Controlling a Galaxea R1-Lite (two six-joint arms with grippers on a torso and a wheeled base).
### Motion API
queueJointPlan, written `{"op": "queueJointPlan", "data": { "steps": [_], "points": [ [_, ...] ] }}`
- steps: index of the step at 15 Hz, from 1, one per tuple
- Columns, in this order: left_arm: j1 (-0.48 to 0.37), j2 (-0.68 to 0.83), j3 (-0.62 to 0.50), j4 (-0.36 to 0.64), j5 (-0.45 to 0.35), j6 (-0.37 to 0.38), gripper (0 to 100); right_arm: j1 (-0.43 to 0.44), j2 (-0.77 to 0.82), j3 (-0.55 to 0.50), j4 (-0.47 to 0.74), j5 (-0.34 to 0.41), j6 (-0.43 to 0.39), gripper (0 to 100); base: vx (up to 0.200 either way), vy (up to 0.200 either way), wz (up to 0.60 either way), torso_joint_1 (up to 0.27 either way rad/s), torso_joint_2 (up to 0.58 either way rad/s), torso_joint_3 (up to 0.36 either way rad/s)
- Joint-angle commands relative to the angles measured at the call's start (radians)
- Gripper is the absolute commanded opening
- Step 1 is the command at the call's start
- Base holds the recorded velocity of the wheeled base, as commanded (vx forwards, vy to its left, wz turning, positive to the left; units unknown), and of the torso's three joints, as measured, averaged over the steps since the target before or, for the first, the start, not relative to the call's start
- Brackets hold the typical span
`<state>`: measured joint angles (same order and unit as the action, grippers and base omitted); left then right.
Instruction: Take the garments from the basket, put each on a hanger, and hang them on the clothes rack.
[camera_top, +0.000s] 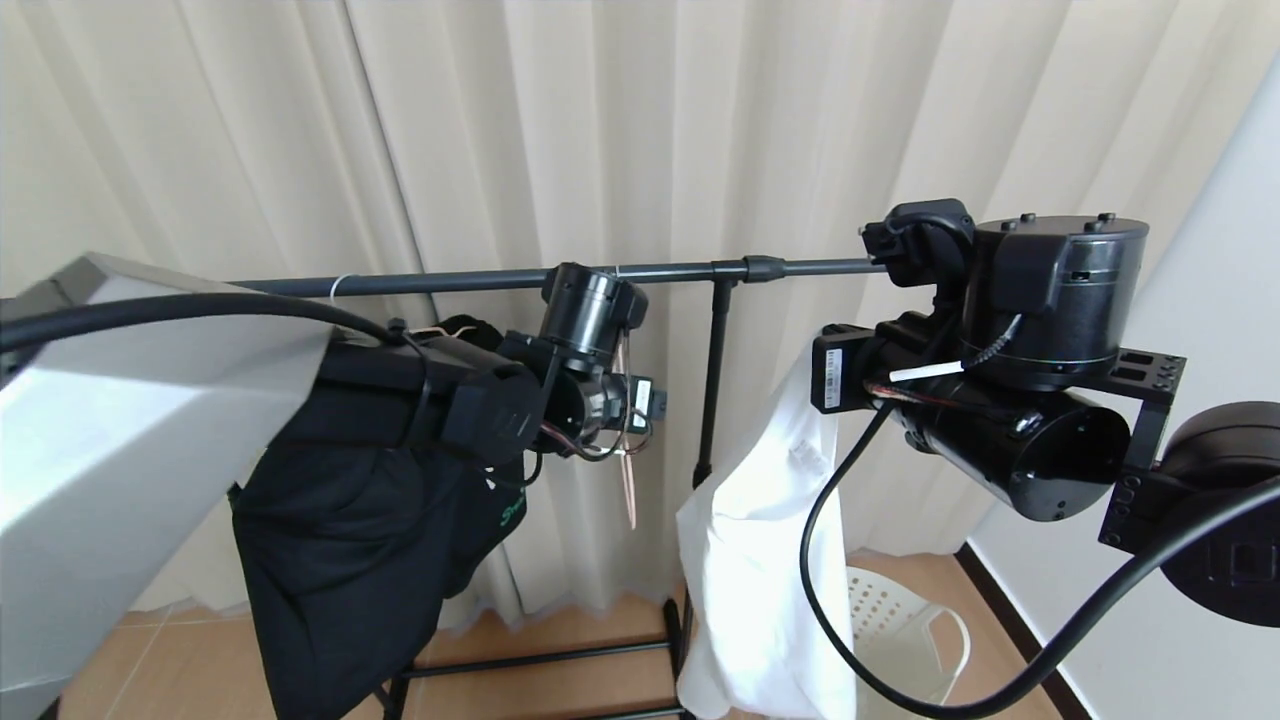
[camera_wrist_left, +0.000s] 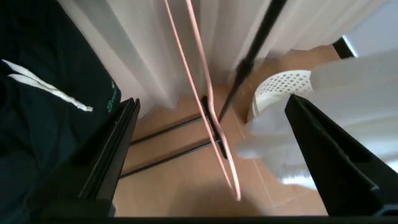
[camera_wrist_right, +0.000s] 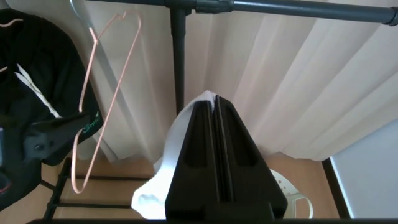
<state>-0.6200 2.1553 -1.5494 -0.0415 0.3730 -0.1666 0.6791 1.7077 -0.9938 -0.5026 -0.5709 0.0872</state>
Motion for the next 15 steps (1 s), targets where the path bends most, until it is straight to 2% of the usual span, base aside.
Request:
{"op": "queueJointPlan", "data": {
  "steps": [1,4,15],
  "points": [
    [0.011,0.124,-0.081,0.0,0.044,-0.007,100,0.0,0.003,0.0,-0.001,0.0,0.0,0,0.0,0.0,0.0,0.0,0.0,0.0],
    [0.026,0.181,-0.129,0.002,0.083,-0.007,100,0.0,0.001,0.001,-0.001,0.0,0.0,0,0.0,0.0,0.0,0.0,0.0,0.0],
    [0.04,0.219,-0.158,0.002,0.086,-0.005,100,0.0,0.006,0.003,-0.001,-0.001,0.002,0,0.0,0.0,0.0,0.0,0.0,0.0]
  ]
}}
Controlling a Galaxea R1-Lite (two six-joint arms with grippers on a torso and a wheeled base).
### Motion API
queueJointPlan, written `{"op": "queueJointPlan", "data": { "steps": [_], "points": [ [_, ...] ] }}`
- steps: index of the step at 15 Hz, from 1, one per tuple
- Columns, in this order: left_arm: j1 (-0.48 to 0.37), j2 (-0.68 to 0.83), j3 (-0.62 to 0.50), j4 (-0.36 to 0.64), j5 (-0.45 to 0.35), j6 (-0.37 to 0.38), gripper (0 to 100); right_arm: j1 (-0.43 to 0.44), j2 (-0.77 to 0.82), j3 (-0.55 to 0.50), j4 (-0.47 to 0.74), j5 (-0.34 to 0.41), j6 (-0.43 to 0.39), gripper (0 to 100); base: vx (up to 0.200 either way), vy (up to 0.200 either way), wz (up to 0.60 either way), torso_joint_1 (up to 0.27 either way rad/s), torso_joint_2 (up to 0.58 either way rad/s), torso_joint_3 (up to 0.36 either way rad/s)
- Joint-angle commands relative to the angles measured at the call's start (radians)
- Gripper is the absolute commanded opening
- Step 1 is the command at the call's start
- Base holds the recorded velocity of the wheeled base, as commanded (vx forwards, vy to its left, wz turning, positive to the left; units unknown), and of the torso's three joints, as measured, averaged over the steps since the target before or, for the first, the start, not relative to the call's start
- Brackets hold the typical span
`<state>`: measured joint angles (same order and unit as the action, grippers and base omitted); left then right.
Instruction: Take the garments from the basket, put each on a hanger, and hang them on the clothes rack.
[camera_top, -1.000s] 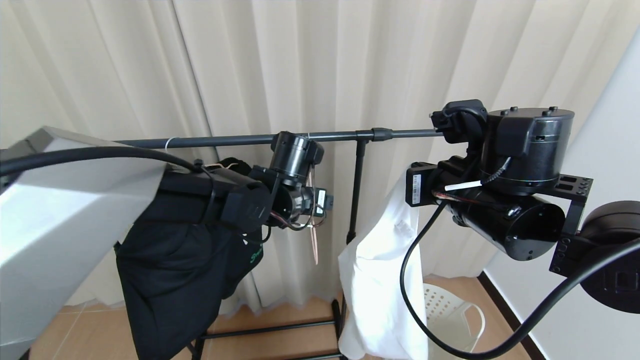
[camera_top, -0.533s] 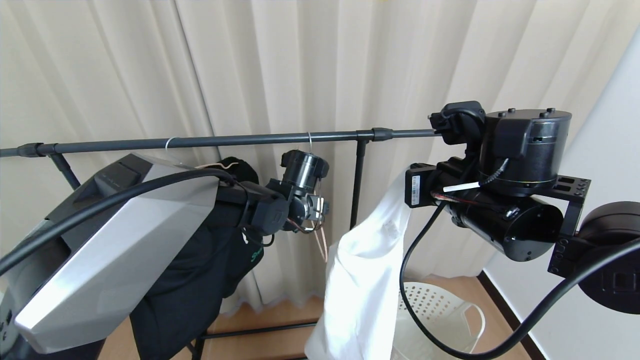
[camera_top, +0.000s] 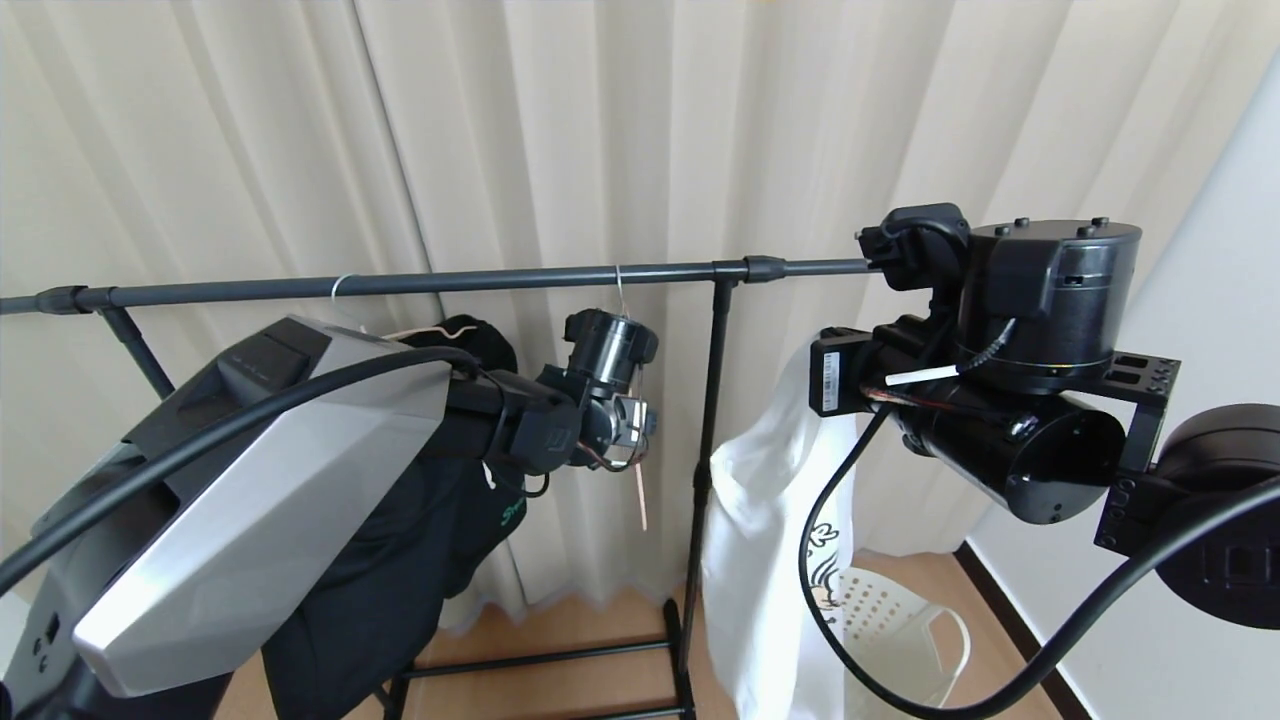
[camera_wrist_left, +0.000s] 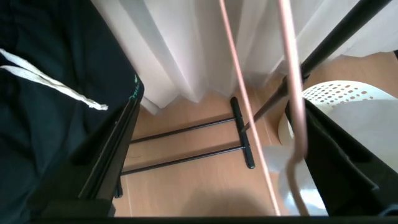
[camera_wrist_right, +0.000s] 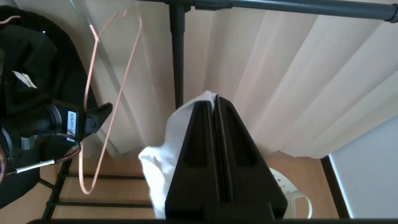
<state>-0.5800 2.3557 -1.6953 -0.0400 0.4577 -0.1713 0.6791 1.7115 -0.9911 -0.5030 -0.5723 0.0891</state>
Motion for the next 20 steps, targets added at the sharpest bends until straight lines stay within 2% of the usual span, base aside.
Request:
{"op": "queueJointPlan", "data": {
  "steps": [1,5,6,15,20],
  "points": [
    [0.0,0.034,-0.029,0.0,0.003,0.001,100,0.0,0.002,0.006,0.0,0.0,0.0,0,0.0,0.0,0.0,0.0,0.0,0.0],
    [0.002,0.062,-0.061,0.0,0.004,-0.001,100,0.0,0.002,0.009,0.0,0.0,-0.002,0,0.0,0.0,0.0,0.0,0.0,0.0],
    [0.0,0.062,-0.06,0.0,0.004,-0.001,0,0.0,0.002,0.009,-0.002,0.0,-0.002,0,0.0,0.0,0.0,0.0,0.0,0.0],
    [0.014,0.053,-0.058,-0.001,0.036,-0.005,0,0.002,0.004,0.011,0.0,0.0,0.0,0,0.0,0.0,0.0,0.0,0.0,0.0],
    [0.005,-0.023,-0.009,-0.001,0.036,-0.008,0,0.002,0.008,0.011,-0.002,0.0,0.0,0,0.0,0.0,0.0,0.0,0.0,0.0]
  ]
}}
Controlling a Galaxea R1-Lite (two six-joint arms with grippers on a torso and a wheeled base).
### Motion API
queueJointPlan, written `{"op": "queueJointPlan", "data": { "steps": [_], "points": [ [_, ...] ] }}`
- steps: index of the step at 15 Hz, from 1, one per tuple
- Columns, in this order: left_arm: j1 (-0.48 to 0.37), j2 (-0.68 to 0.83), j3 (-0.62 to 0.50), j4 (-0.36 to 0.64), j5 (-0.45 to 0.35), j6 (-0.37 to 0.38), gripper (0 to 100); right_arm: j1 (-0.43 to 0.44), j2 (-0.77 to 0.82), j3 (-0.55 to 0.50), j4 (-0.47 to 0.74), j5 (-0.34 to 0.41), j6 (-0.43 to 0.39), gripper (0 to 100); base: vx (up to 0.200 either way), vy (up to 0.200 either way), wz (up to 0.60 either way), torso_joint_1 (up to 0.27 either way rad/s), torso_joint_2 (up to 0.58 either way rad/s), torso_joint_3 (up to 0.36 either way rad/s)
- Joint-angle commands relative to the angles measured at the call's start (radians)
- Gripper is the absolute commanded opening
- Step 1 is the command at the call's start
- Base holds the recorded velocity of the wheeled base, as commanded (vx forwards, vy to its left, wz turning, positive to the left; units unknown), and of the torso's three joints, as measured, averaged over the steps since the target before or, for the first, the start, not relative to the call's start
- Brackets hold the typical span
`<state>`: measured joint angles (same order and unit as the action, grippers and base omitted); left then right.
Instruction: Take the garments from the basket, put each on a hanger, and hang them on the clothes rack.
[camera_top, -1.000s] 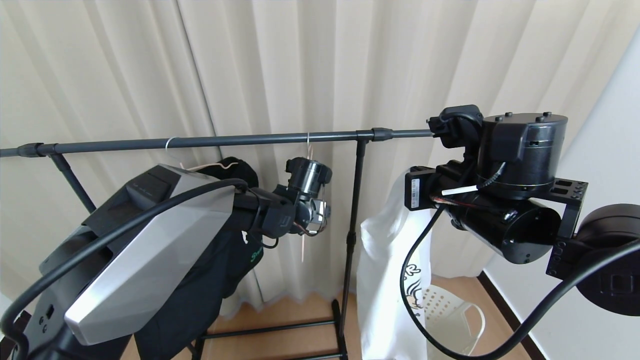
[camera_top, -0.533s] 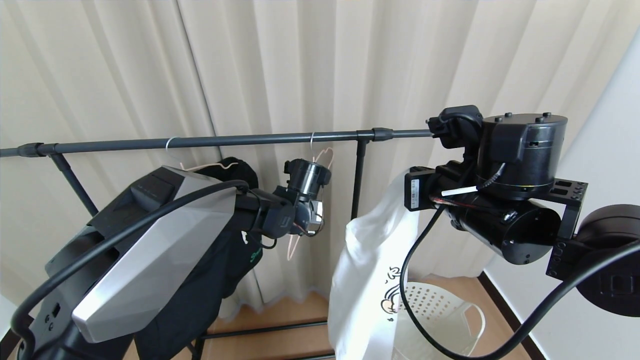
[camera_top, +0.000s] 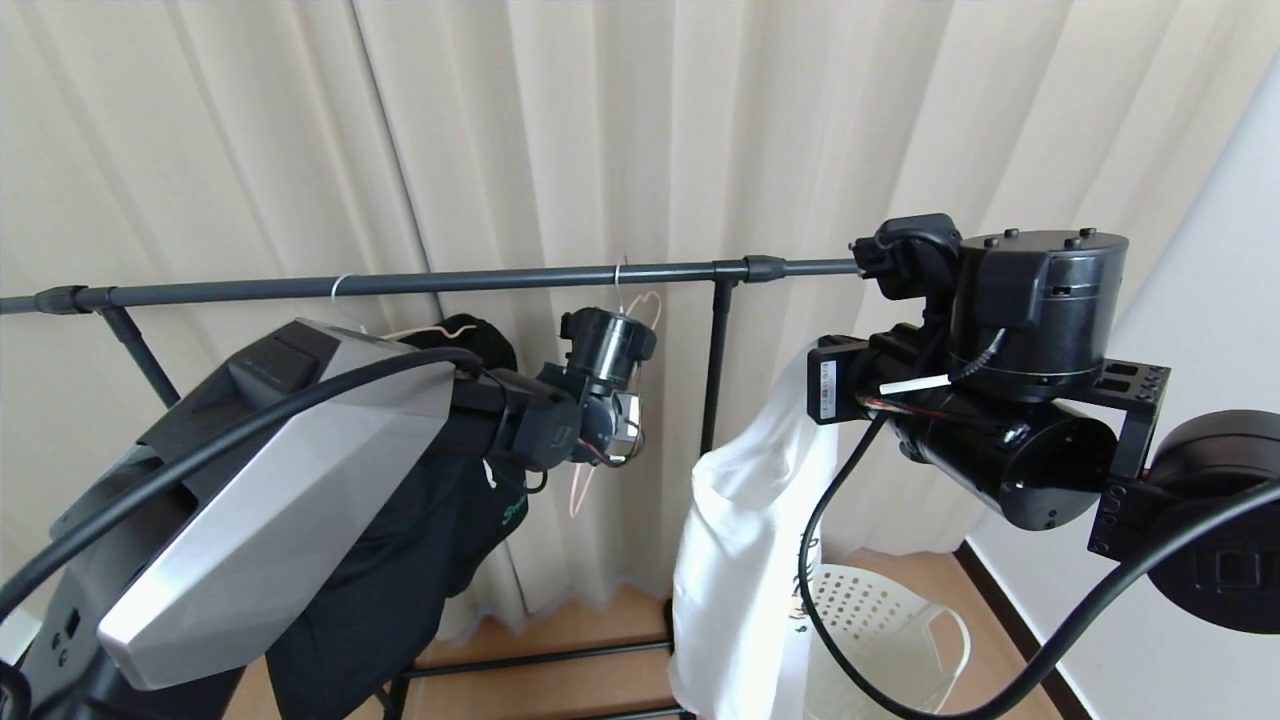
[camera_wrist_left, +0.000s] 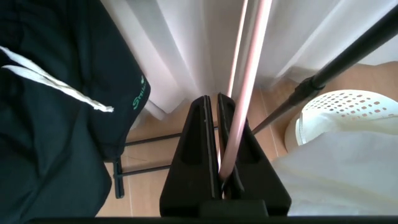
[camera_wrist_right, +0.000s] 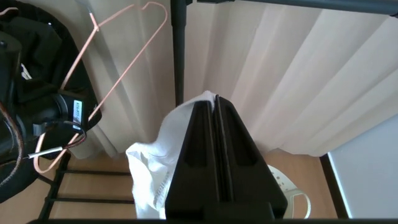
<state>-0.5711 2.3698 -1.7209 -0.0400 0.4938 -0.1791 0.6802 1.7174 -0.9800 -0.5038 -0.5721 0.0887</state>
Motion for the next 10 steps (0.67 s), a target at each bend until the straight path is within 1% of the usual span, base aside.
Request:
{"op": "queueJointPlan", "data": {
  "steps": [1,2,4,5,9,10],
  "points": [
    [-0.012,-0.078,0.06,-0.011,0.002,0.0,0,0.001,0.001,0.0,-0.001,0.0,0.0,0,0.0,0.0,0.0,0.0,0.0,0.0],
    [-0.02,-0.098,0.083,-0.026,0.005,0.0,0,0.001,0.002,0.0,-0.001,0.0,0.0,0,0.0,0.0,0.0,0.0,0.0,0.0],
    [-0.035,-0.153,0.167,-0.075,0.005,0.004,0,0.001,0.002,0.0,-0.001,0.0,0.0,0,0.0,0.0,0.0,0.0,0.0,0.0],
    [-0.046,-0.198,0.241,-0.109,0.005,0.009,0,0.001,0.002,0.0,-0.001,0.0,-0.001,0,0.0,0.0,0.0,0.0,0.0,0.0],
    [-0.073,-0.343,0.432,-0.13,0.005,0.01,0,0.001,0.004,-0.002,-0.001,0.0,-0.001,0,0.0,0.0,0.0,0.0,0.0,0.0],
    [-0.078,-0.394,0.503,-0.15,0.005,0.013,0,0.001,0.005,-0.002,-0.001,0.0,-0.001,0,0.0,0.0,0.0,0.0,0.0,0.0]
  ]
}}
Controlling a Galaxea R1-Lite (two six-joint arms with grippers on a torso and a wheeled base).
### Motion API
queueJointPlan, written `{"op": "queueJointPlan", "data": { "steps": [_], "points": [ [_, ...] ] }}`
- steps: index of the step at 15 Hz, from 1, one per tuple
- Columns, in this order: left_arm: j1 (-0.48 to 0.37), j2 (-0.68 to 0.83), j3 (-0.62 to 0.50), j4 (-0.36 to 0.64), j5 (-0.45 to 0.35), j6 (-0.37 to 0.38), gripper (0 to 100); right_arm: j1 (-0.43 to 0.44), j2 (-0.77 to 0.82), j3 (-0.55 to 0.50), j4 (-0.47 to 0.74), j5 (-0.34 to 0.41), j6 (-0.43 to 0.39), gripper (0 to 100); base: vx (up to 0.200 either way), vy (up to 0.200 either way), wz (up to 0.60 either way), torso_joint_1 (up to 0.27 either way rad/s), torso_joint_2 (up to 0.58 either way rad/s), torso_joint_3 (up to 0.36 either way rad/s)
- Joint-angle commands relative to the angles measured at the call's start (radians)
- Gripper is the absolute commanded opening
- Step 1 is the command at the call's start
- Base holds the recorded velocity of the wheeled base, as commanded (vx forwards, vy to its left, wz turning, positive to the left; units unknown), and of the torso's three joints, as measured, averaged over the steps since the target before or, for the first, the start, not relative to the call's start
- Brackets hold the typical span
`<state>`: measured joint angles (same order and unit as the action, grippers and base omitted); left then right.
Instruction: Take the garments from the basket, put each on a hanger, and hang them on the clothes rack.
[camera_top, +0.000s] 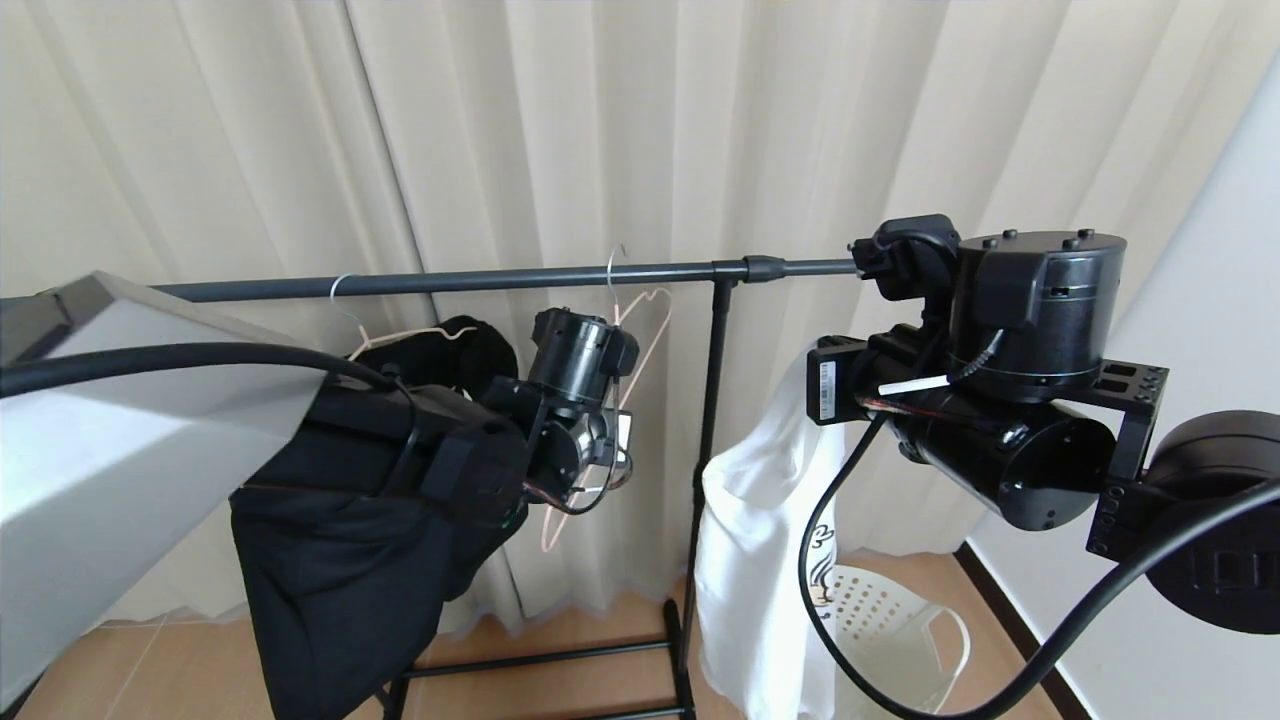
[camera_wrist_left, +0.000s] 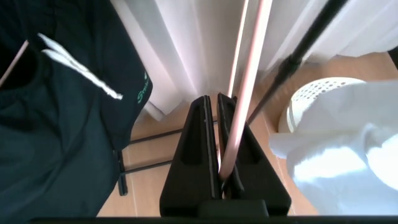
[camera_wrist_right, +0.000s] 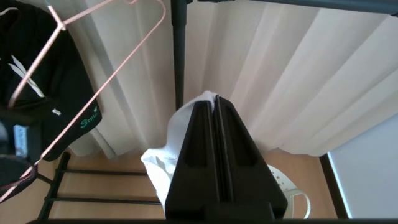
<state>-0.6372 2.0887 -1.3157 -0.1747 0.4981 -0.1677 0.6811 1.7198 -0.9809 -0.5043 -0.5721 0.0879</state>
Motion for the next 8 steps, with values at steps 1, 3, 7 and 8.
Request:
{"op": "queueJointPlan", "data": {
  "steps": [1,3,7,8],
  "points": [
    [-0.016,-0.164,0.178,-0.048,0.002,0.005,0,0.0,0.011,-0.001,0.0,0.0,0.001,0,0.0,0.0,0.0,0.0,0.0,0.0],
    [-0.021,-0.282,0.395,-0.167,-0.003,0.033,0,0.002,0.018,-0.005,0.0,0.0,0.0,0,0.0,0.0,0.0,0.0,0.0,0.0],
    [-0.016,-0.473,0.733,-0.424,-0.024,0.171,0,0.002,0.027,-0.005,0.0,0.0,0.0,0,0.0,0.0,0.0,0.0,0.0,0.0],
    [-0.013,-0.51,0.779,-0.447,-0.07,0.188,0,0.002,0.03,-0.007,0.0,0.0,0.0,0,0.0,0.0,0.0,0.0,0.0,0.0]
  ]
}}
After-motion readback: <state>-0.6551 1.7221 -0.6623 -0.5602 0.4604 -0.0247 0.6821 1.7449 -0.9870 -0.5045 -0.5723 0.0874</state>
